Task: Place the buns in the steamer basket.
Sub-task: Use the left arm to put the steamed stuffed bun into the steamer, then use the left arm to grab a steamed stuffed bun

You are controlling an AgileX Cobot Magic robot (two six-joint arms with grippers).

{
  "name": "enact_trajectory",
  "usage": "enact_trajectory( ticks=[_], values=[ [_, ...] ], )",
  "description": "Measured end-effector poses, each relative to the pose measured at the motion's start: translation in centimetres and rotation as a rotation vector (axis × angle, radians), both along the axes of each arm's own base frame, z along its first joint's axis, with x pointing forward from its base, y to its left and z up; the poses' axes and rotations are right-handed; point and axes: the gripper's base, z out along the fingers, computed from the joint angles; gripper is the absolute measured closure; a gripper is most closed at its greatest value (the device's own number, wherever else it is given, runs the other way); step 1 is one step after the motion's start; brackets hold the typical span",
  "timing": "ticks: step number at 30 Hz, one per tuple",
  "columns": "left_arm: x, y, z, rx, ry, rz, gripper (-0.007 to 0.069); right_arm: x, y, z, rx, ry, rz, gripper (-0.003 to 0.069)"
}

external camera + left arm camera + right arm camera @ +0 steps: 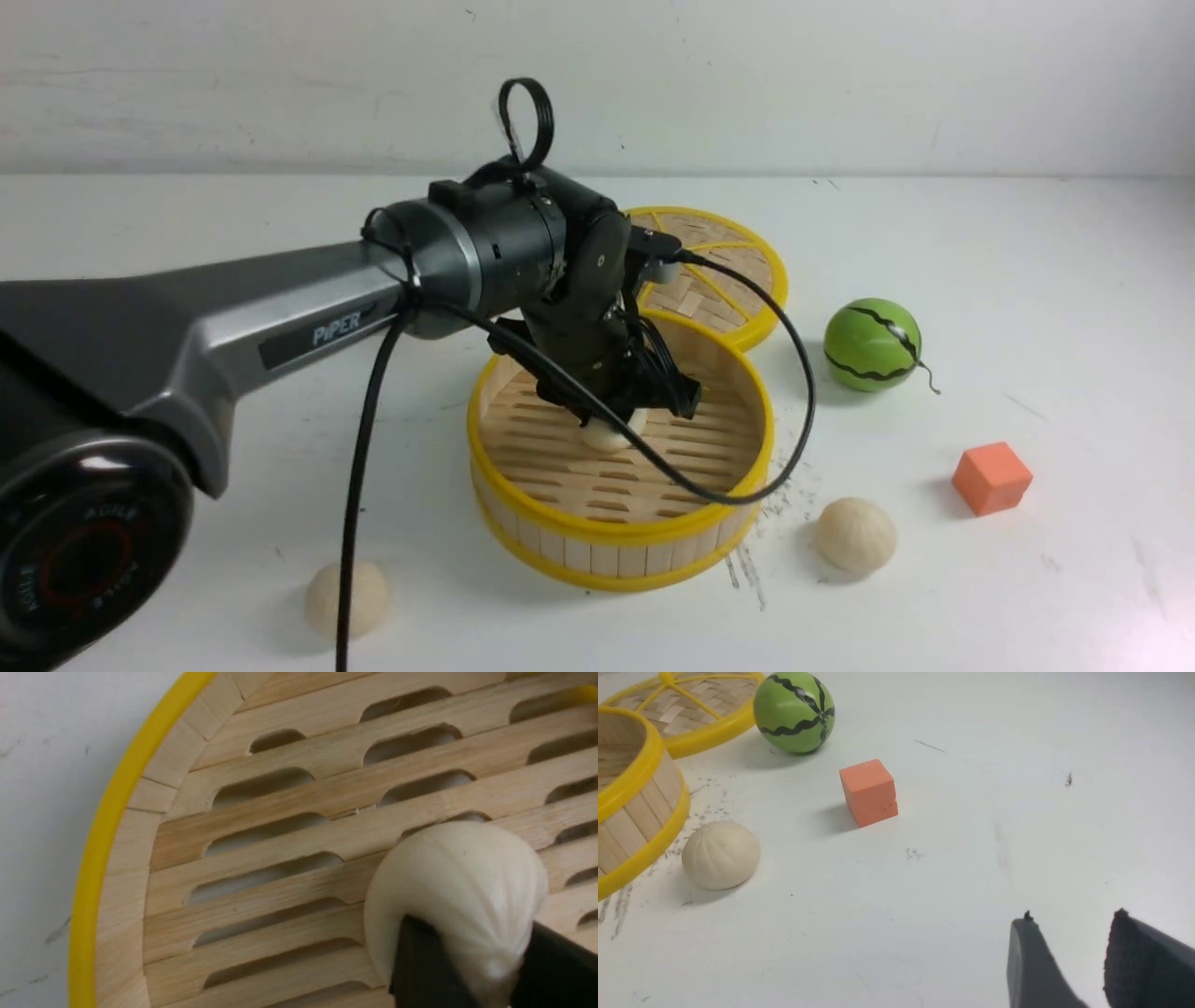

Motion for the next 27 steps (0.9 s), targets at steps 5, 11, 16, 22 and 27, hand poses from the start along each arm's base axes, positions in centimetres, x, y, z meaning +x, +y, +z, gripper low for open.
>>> enact_trajectory(
  ticks=[5, 11, 16, 22, 27],
  values=[
    [0.2, 0.0, 1.5, 0.011, -0.001, 0.005, 0.0102, 0.0, 0.0, 0.0, 0.000, 0.000, 0.000, 0.0419],
    [-0.3, 0.7, 7.8, 0.020, -0.031, 0.025, -0.0024, 0.0, 0.0, 0.0, 0.000, 0.000, 0.000, 0.0419],
    [-2.3, 3.0, 12.7, 0.101, -0.062, 0.051, 0.0027, 0.0, 0.0, 0.0, 0.000, 0.000, 0.000, 0.0419],
    [-4.9, 7.6, 14.6, 0.092, -0.021, 0.119, 0.0108, 0.0, 0.0, 0.0, 0.000, 0.000, 0.000, 0.0419],
    [-8.8, 12.2, 12.2, 0.079, 0.045, 0.188, 0.0115, 0.0, 0.0, 0.0, 0.000, 0.000, 0.000, 0.0419]
  ],
)
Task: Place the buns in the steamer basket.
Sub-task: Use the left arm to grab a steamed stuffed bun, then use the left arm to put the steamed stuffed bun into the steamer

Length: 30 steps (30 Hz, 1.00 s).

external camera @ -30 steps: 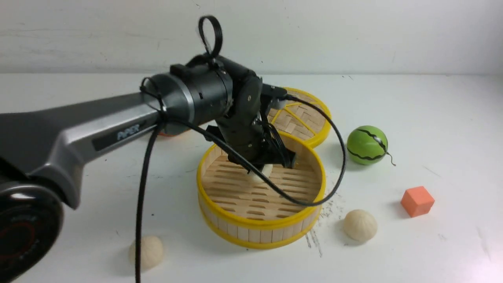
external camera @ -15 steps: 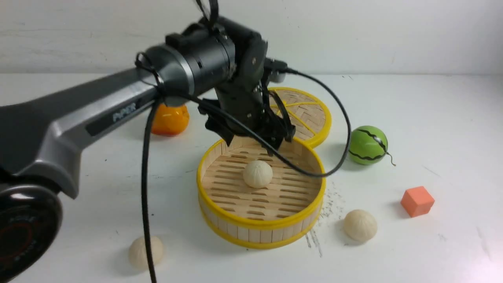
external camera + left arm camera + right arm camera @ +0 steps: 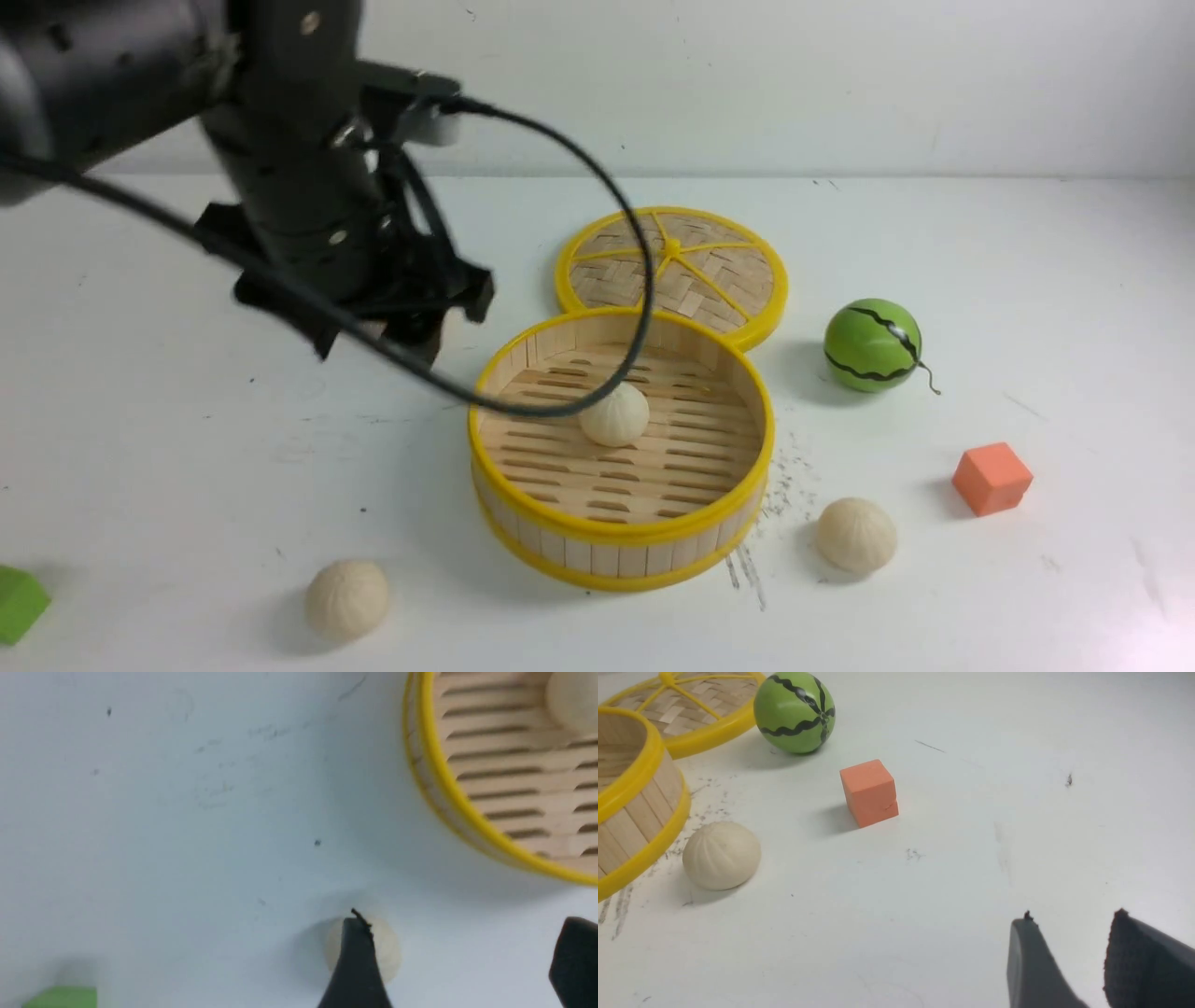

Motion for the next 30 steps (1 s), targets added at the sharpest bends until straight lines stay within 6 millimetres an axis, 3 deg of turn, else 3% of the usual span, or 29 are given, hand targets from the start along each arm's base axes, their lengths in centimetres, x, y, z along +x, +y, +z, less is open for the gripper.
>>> enact_trajectory(
  ticks=[4, 5, 9, 21, 25, 27, 28, 29, 30],
  values=[
    [-2.6, 1.2, -3.1, -0.002, 0.046, 0.015, 0.0114, 0.0, 0.0, 0.0, 0.000, 0.000, 0.000, 0.0419],
    [-3.6, 1.6, -5.0, -0.004, 0.071, 0.027, 0.0114, 0.0, 0.0, 0.0, 0.000, 0.000, 0.000, 0.0419],
    [-4.7, 2.1, -8.7, -0.002, 0.092, 0.037, 0.0114, 0.0, 0.0, 0.0, 0.000, 0.000, 0.000, 0.0419],
    [-2.7, 1.7, -15.0, 0.046, 0.084, 0.067, 0.0142, 0.0, 0.0, 0.0, 0.000, 0.000, 0.000, 0.0419],
    [-2.4, 1.7, -15.3, 0.059, 0.077, 0.079, 0.0267, 0.0, 0.0, 0.0, 0.000, 0.000, 0.000, 0.0419],
    [-2.1, 1.6, -14.3, 0.054, 0.060, 0.089, 0.0445, 0.0, 0.0, 0.0, 0.000, 0.000, 0.000, 0.0419],
    [-2.1, 1.6, -14.3, 0.056, 0.062, 0.090, 0.0445, 0.0, 0.0, 0.0, 0.000, 0.000, 0.000, 0.0419],
    [-1.7, 1.4, -12.6, 0.040, 0.033, 0.091, 0.0564, 0.0, 0.0, 0.0, 0.000, 0.000, 0.000, 0.0419],
    [-1.5, 1.3, -11.6, 0.031, 0.017, 0.082, 0.0599, 0.0, 0.0, 0.0, 0.000, 0.000, 0.000, 0.0419]
  ],
)
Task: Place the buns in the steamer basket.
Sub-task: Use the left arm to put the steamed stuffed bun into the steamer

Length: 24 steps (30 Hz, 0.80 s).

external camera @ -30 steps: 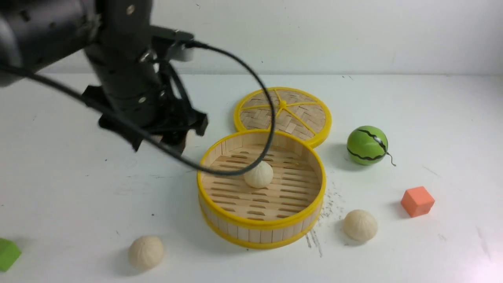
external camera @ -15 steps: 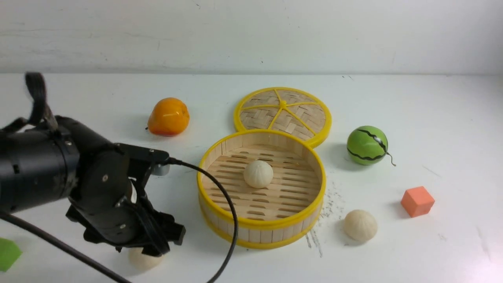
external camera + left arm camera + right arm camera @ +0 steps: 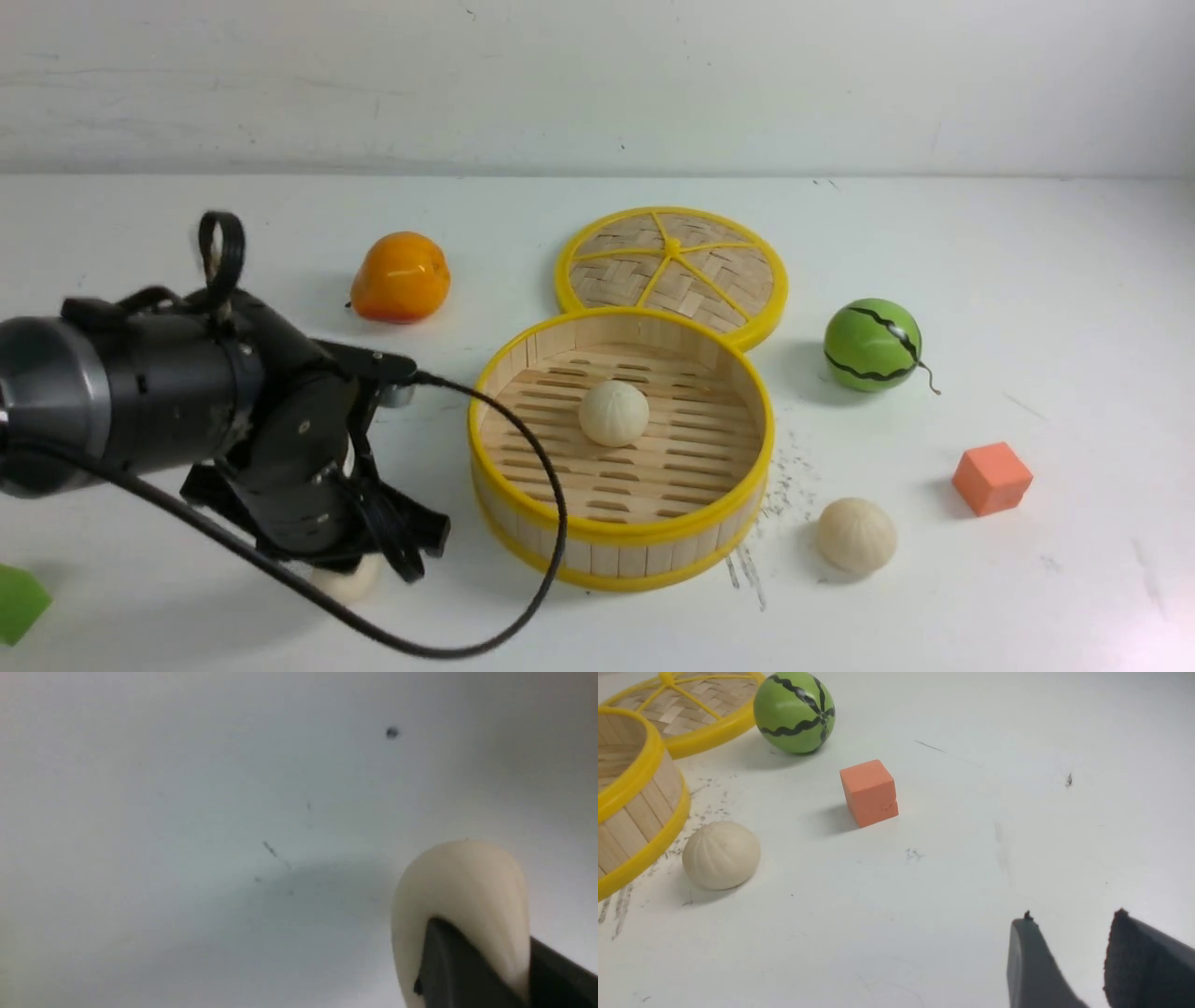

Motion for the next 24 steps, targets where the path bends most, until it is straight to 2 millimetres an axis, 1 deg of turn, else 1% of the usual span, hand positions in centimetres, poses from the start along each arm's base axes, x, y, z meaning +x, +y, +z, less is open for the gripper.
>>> enact_trajectory(
  ticks=[1, 2, 4, 6, 8, 9, 10, 12, 13, 14, 17, 19, 20, 22, 24],
  values=[
    [0.2, -0.2, 1.1, -0.022, -0.023, -0.003, 0.0617, 0.0, 0.0, 0.0, 0.000, 0.000, 0.000, 0.0419],
    [0.5, -0.5, 2.7, -0.051, -0.053, -0.016, 0.0624, 0.0, 0.0, 0.0, 0.000, 0.000, 0.000, 0.0419],
    [1.1, -1.4, 6.1, -0.128, -0.109, -0.053, 0.0624, 0.0, 0.0, 0.0, 0.000, 0.000, 0.000, 0.0419],
    [1.7, -2.2, 8.7, -0.192, -0.145, -0.094, 0.0624, 0.0, 0.0, 0.0, 0.000, 0.000, 0.000, 0.0419],
    [2.0, -2.7, 9.6, -0.218, -0.153, -0.114, 0.0624, 0.0, 0.0, 0.0, 0.000, 0.000, 0.000, 0.0419],
    [2.5, -3.2, 10.4, -0.246, -0.159, -0.139, 0.0624, 0.0, 0.0, 0.0, 0.000, 0.000, 0.000, 0.0419],
    [2.9, -3.6, 10.7, -0.259, -0.157, -0.154, 0.0624, 0.0, 0.0, 0.0, 0.000, 0.000, 0.000, 0.0419],
    [3.5, -4.1, 10.6, -0.267, -0.143, -0.171, 0.0624, 0.0, 0.0, 0.0, 0.000, 0.000, 0.000, 0.0419],
    [4.4, -4.7, 9.7, -0.258, -0.113, -0.192, 0.0624, 0.0, 0.0, 0.0, 0.000, 0.000, 0.000, 0.0419],
    [4.7, -4.9, 9.3, -0.253, -0.104, -0.201, 0.0624, 0.0, 0.0, 0.0, 0.000, 0.000, 0.000, 0.0419],
    [6.2, -5.7, 6.8, -0.222, -0.050, -0.225, 0.0624, 0.0, 0.0, 0.0, 0.000, 0.000, 0.000, 0.0419],
    [7.1, -6.0, 5.6, -0.202, -0.029, -0.231, 0.0624, 0.0, 0.0, 0.0, 0.000, 0.000, 0.000, 0.0419],
    [7.1, -6.0, 5.4, -0.200, -0.026, -0.231, 0.0624, 0.0, 0.0, 0.0, 0.000, 0.000, 0.000, 0.0419],
    [8.1, -6.4, 4.4, -0.180, -0.016, -0.239, 0.0624, 0.0, 0.0, 0.0, 0.000, 0.000, 0.000, 0.0419],
    [8.5, -6.6, 3.9, -0.171, -0.015, -0.243, 0.0624, 0.0, 0.0, 0.0, 0.000, 0.000, 0.000, 0.0419]
  ],
)
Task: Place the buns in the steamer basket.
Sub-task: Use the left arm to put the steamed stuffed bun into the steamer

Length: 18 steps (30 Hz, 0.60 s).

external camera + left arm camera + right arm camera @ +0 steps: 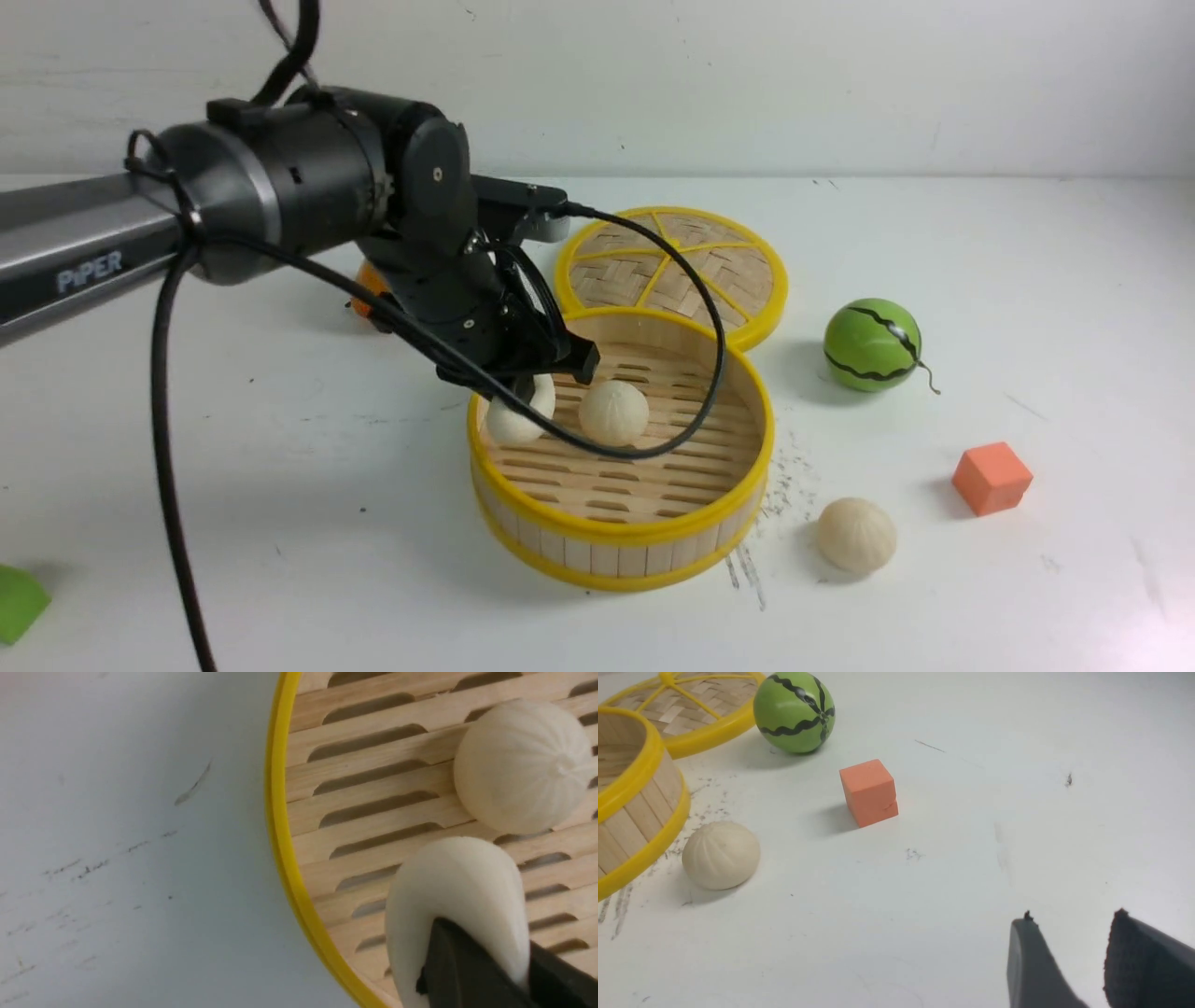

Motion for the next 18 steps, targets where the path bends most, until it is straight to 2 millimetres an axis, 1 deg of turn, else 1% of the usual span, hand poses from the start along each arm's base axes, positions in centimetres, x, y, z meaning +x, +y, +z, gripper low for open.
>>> enact_trajectory(
  ticks=[3, 6, 8, 9, 10, 13, 14, 15, 16, 17, 18],
  values=[
    [0.9, -0.4, -0.8, 0.010, -0.010, -0.005, 0.0624, 0.0, 0.0, 0.0, 0.000, 0.000, 0.000, 0.0419],
    [1.4, -0.6, -1.5, 0.014, -0.011, -0.005, 0.0617, 0.0, 0.0, 0.0, 0.000, 0.000, 0.000, 0.0419],
    [1.6, -0.7, -2.1, 0.015, -0.010, -0.005, 0.0596, 0.0, 0.0, 0.0, 0.000, 0.000, 0.000, 0.0419],
    [1.8, -0.7, -2.5, 0.018, -0.009, -0.006, 0.0572, 0.0, 0.0, 0.0, 0.000, 0.000, 0.000, 0.0419],
    [1.8, -0.7, -2.7, 0.021, -0.004, -0.006, 0.0541, 0.0, 0.0, 0.0, 0.000, 0.000, 0.000, 0.0419],
    [1.9, -0.7, -2.9, 0.027, -0.002, -0.008, 0.0404, 0.0, 0.0, 0.0, 0.000, 0.000, 0.000, 0.0419],
    [1.9, -0.7, -2.9, 0.028, -0.005, -0.008, 0.0345, 0.0, 0.0, 0.0, 0.000, 0.000, 0.000, 0.0419],
    [1.9, -0.7, -2.8, 0.031, -0.008, -0.010, 0.0263, 0.0, 0.0, 0.0, 0.000, 0.000, 0.000, 0.0419],
    [1.9, -0.7, -2.7, 0.034, -0.009, -0.011, 0.0229, 0.0, 0.0, 0.0, 0.000, 0.000, 0.000, 0.0419],
    [1.9, -0.6, -2.6, 0.041, -0.008, -0.013, 0.0165, 0.0, 0.0, 0.0, 0.000, 0.000, 0.000, 0.0419],
    [1.8, -0.6, -2.4, 0.045, -0.005, -0.014, 0.0118, 0.0, 0.0, 0.0, 0.000, 0.000, 0.000, 0.0419]
  ],
)
